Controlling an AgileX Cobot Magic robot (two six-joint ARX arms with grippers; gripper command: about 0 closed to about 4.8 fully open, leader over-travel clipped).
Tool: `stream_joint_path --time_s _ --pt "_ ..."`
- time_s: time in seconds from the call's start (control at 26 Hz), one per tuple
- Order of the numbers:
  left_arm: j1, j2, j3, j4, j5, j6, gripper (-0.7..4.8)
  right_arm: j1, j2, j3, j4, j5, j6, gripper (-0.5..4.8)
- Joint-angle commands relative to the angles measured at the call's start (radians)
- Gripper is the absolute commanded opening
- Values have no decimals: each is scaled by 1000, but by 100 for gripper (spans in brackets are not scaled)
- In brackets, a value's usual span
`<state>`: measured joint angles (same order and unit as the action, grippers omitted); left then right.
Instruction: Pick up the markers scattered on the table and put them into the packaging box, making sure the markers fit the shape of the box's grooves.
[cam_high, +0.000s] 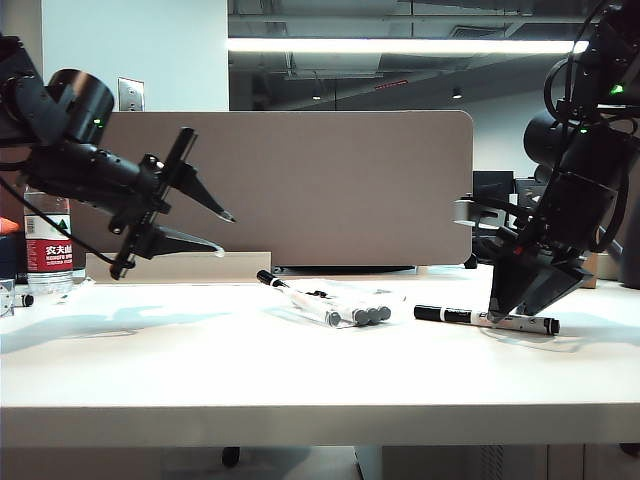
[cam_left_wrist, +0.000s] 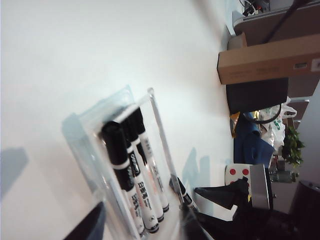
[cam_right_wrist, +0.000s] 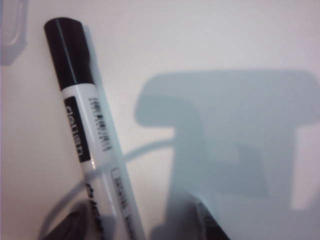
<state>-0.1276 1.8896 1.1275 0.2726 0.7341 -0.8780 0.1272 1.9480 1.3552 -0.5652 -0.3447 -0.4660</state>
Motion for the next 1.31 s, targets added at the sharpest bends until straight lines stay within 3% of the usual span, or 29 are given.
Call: stream_joint_path --time_s 0.04,0.12,0.15,0.19,0.58,0.69,0.81,0.92,1.12,1.31 --pt "21 -6 5 13 10 23 188 2 16 0 -10 37 -3 264" --pt "28 -6 5 13 10 35 188 2 17 0 -20 39 -3 192" --pt "29 -6 5 13 6 37 188 2 17 0 -32 39 -3 63" --pt "31 -6 5 13 0 39 188 2 17 1 -41 40 -2 22" --pt "34 -6 5 13 -23 60 187 3 -6 3 -54 73 99 -8" --pt "36 -6 5 13 -24 96 187 4 -49 3 -8 22 180 -8" --pt "41 -6 5 13 -24 97 187 11 -85 3 47 -120 268 -9" --pt "41 -6 5 13 -23 105 187 62 -104 15 105 -174 372 -9" --pt "40 -6 5 13 -12 108 187 212 -48 162 136 -170 400 -9" --pt "40 -6 5 12 -12 112 187 245 48 283 96 -174 435 -9"
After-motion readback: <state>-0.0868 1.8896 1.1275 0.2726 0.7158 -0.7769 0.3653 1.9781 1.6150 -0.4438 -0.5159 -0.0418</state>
